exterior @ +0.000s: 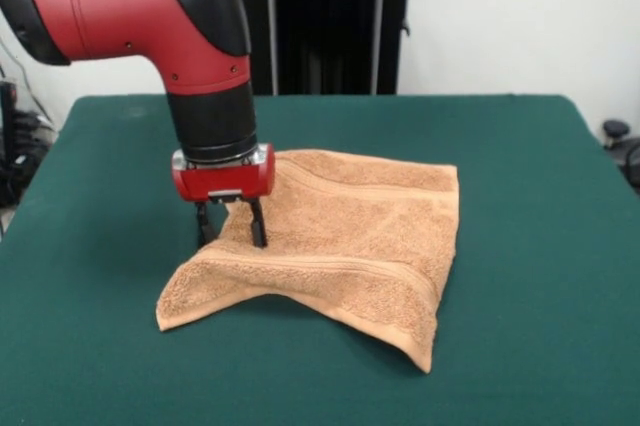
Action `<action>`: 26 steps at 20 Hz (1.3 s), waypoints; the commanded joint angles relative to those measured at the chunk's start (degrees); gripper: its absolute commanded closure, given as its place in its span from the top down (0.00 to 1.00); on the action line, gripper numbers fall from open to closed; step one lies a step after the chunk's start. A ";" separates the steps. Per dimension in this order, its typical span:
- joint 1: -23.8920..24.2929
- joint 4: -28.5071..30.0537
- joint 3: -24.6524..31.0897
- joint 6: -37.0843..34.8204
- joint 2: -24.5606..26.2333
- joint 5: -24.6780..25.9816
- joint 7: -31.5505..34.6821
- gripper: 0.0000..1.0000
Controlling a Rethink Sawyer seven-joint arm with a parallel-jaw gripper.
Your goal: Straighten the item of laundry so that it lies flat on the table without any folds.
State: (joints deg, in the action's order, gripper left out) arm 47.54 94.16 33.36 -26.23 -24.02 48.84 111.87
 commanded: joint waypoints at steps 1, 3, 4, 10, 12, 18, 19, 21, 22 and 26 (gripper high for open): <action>0.00 -18.75 2.49 1.33 15.81 12.91 -24.57 1.00; -0.61 -19.37 2.95 1.74 16.33 13.41 -23.61 1.00; -0.87 -19.77 3.31 2.00 16.68 13.63 -23.14 1.00; -2.10 -22.15 4.64 2.03 18.39 15.32 -21.11 1.00; -2.19 -22.61 5.13 1.99 18.82 15.90 -20.72 1.00; -2.63 -22.98 5.56 1.44 19.10 17.01 -18.21 1.00; -2.80 -22.65 5.18 1.12 18.76 17.11 -17.11 1.00; -3.33 -20.80 3.48 -0.05 16.95 17.23 -13.28 1.00; -3.67 -19.31 2.27 -1.36 15.71 16.71 -11.10 1.00; -4.99 -12.81 -1.29 -4.24 10.05 15.42 -3.76 1.00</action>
State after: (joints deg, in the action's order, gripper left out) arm 46.24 86.33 38.51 -45.60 -21.44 49.95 111.77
